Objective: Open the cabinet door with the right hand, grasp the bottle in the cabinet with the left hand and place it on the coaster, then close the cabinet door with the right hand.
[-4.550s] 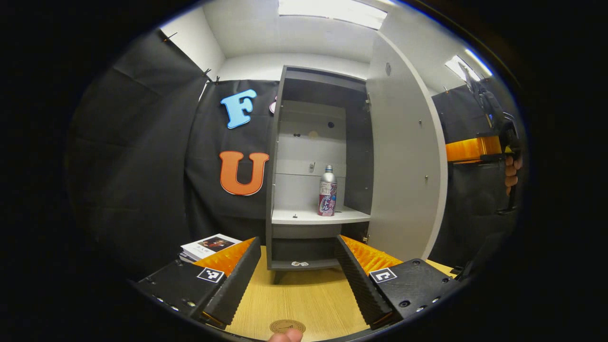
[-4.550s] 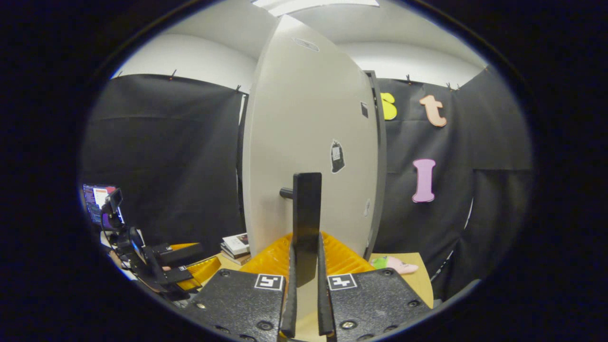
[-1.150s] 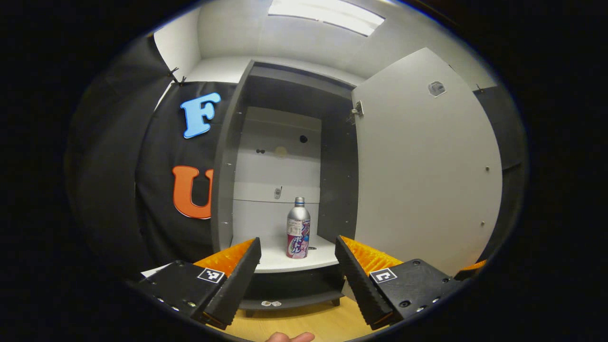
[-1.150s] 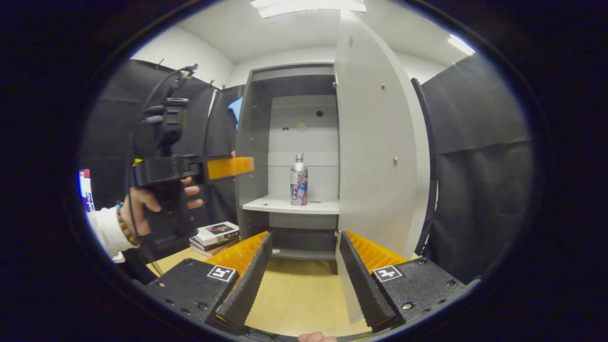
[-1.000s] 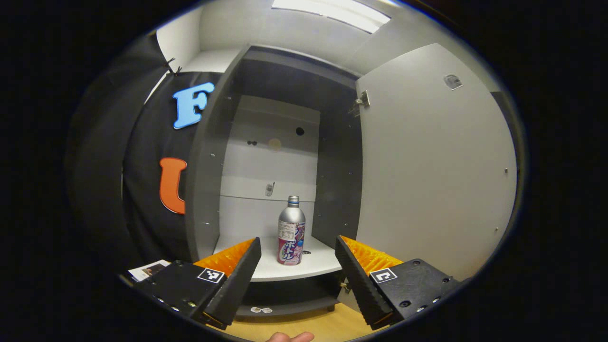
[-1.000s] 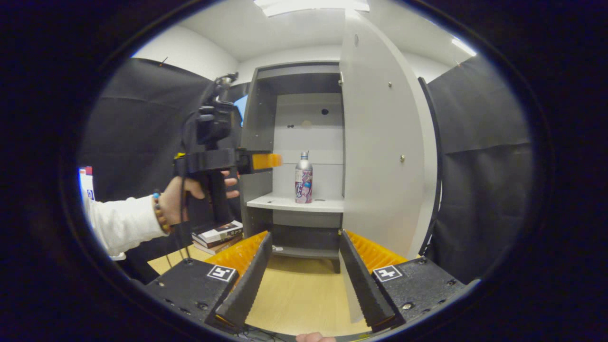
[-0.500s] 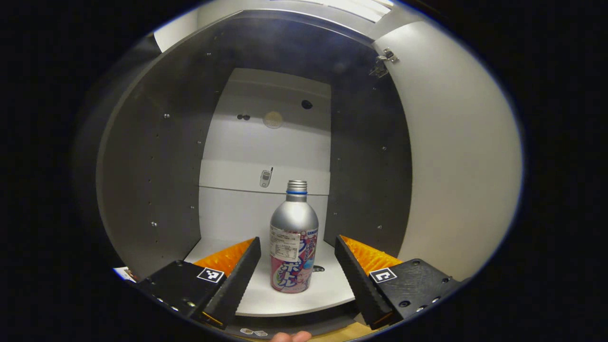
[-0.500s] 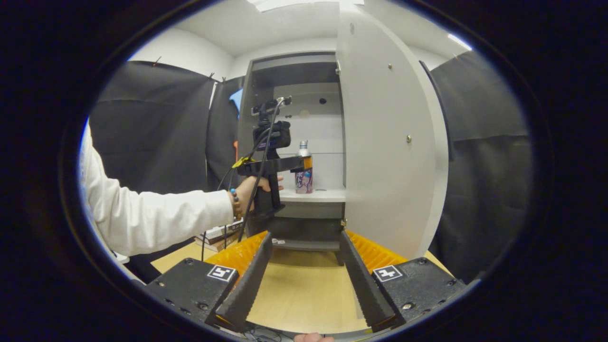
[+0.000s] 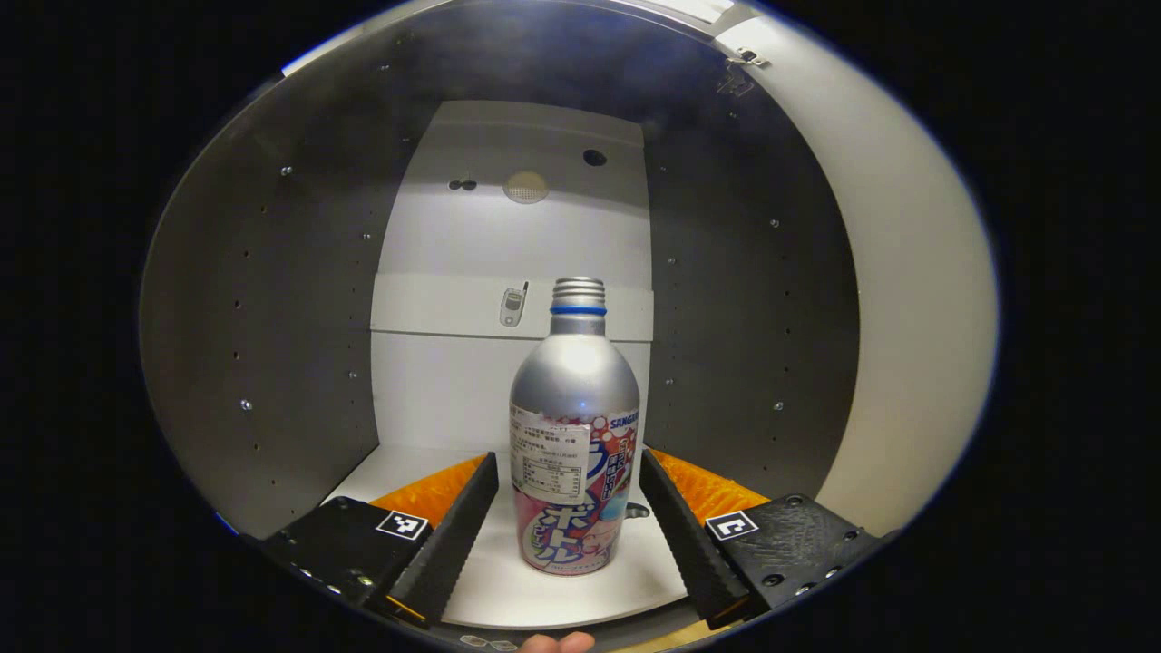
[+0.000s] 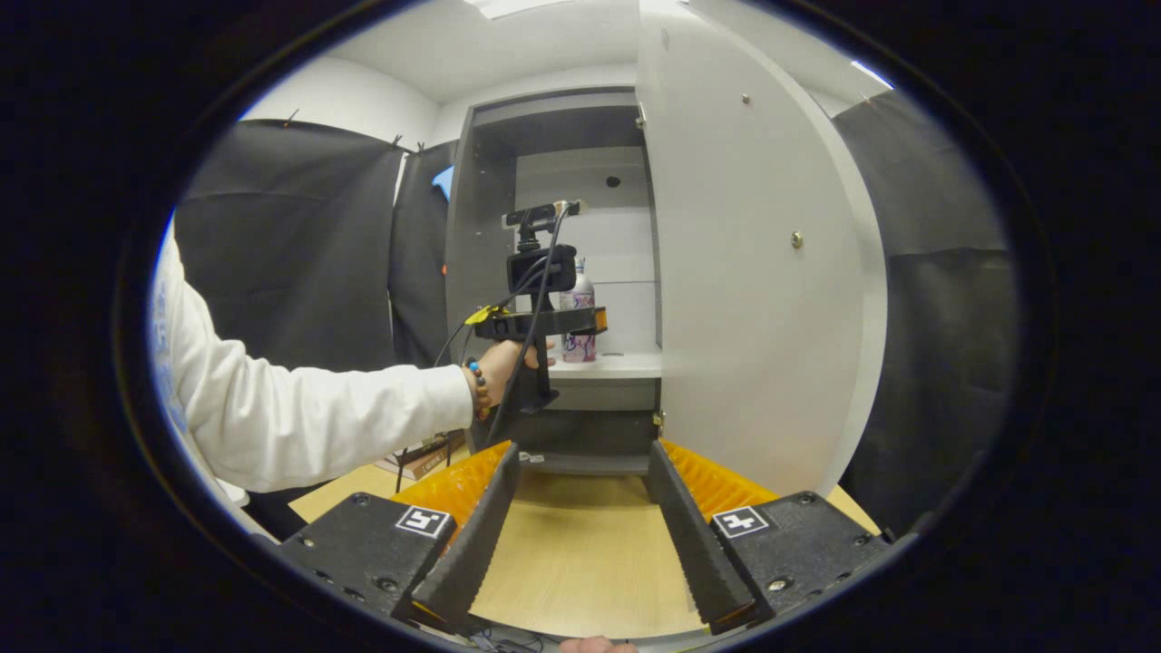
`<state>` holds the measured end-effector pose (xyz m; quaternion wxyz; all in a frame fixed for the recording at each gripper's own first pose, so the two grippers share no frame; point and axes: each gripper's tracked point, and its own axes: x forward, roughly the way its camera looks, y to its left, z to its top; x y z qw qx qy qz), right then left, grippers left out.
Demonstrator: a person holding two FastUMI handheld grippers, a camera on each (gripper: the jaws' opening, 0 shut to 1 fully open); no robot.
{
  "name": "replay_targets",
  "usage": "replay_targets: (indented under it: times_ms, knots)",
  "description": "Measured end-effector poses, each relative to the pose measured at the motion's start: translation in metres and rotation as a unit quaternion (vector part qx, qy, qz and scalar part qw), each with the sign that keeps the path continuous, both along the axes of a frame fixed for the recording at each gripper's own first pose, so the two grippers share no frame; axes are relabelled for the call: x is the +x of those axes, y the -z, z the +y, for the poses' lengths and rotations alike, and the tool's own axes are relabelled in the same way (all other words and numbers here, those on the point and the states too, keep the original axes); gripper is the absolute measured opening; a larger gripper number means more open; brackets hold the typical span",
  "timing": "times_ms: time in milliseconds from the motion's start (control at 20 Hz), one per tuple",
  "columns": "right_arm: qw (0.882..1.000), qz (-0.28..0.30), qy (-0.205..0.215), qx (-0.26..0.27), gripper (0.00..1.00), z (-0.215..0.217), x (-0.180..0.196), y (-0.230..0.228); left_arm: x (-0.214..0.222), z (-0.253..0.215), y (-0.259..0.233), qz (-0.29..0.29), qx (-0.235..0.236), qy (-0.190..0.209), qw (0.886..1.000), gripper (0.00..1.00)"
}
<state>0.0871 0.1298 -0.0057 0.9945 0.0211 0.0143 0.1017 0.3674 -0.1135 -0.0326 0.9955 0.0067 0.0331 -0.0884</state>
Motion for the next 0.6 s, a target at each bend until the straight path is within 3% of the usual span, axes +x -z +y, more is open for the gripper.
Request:
replay_targets:
  times_ms: [100,150,200,300,350,450,600]
  knots:
    - [1.0,0.001,-0.001,0.004,0.9,-0.0003,0.0047,0.0008,0.0043,0.0008,0.0023,0.003,-0.001,-0.002,1.0,0.95]
    - [1.0,0.002,-0.001,0.005,0.9,-0.0012,0.0055,0.0008,0.0068,0.0024,0.0029,0.004,0.0,-0.005,1.0,0.84]
    - [1.0,0.004,0.001,0.006,0.9,-0.0023,0.006,0.0019,0.0086,0.0021,0.0042,0.006,-0.001,-0.007,1.0,0.95]
    - [1.0,0.004,0.003,0.009,0.9,-0.0041,0.0076,0.0016,0.0114,0.002,0.0047,0.005,-0.004,-0.006,1.0,0.95]
    - [1.0,0.003,0.003,0.01,0.9,-0.0051,0.0077,0.0011,0.0099,0.0017,0.0043,0.004,-0.006,-0.006,1.0,1.0]
    - [1.0,0.003,0.004,0.011,0.91,-0.0062,0.009,0.0017,0.0118,0.0017,0.0047,0.004,-0.005,-0.006,1.0,0.82]
    - [1.0,0.005,0.004,0.014,0.9,-0.0065,0.0103,0.0029,0.01,0.0018,0.0039,0.005,-0.003,-0.006,1.0,0.78]
